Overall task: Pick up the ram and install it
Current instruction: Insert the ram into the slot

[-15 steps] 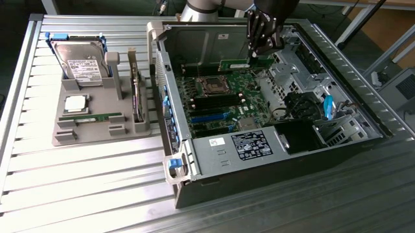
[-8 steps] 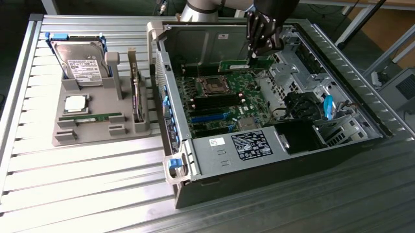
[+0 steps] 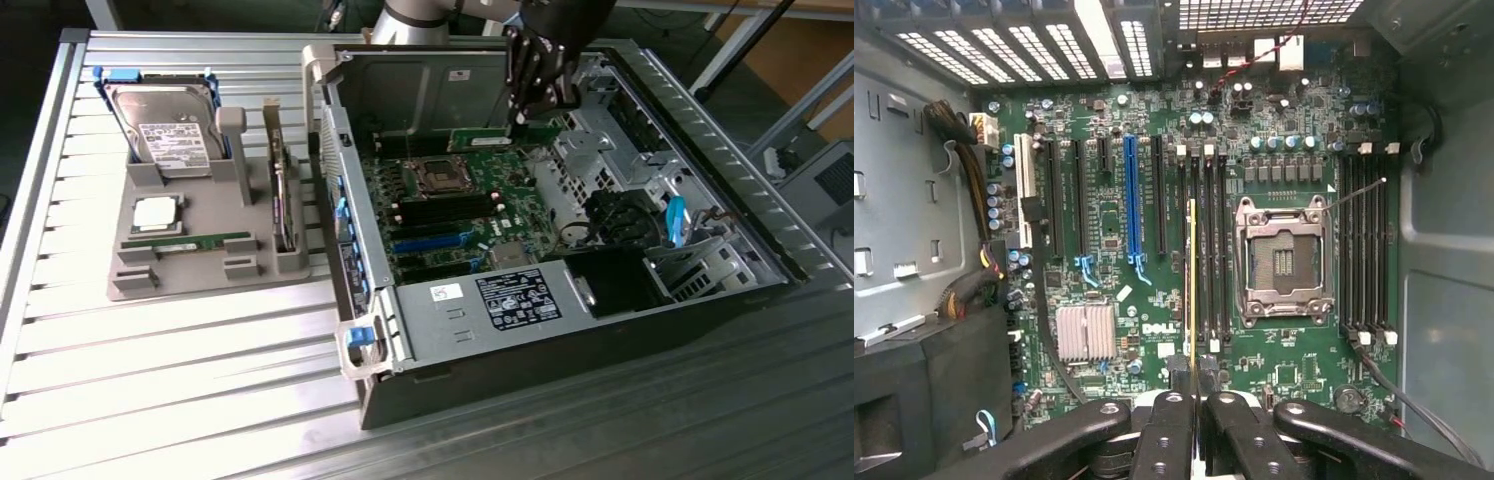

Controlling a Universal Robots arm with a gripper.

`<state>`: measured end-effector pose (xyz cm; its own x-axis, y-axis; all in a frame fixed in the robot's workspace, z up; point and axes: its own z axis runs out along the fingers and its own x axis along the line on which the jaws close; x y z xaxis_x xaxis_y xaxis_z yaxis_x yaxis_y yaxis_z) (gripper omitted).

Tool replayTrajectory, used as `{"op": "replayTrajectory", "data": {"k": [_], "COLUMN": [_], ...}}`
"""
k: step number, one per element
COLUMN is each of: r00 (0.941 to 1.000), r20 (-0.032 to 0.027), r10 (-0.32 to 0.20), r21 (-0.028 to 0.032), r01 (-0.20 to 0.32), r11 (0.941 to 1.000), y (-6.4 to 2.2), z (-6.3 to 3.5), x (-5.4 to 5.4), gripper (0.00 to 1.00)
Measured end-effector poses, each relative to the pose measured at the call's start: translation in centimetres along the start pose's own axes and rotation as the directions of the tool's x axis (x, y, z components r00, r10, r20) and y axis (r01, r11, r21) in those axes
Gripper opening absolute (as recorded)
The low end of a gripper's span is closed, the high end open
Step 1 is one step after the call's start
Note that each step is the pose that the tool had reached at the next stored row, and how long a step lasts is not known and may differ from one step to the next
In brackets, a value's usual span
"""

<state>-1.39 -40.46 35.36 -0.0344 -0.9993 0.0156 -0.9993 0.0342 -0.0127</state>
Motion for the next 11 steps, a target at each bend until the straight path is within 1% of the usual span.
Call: {"op": "replayTrajectory", "data": {"k": [11], "r00": [1.0], "r20": [0.0], "r10": [0.0], "r21": [0.0], "r01": [0.0], "r11": [1.0], "y": [0.02], "z": [1.14], "x": [0.0], "gripper": [0.11]}}
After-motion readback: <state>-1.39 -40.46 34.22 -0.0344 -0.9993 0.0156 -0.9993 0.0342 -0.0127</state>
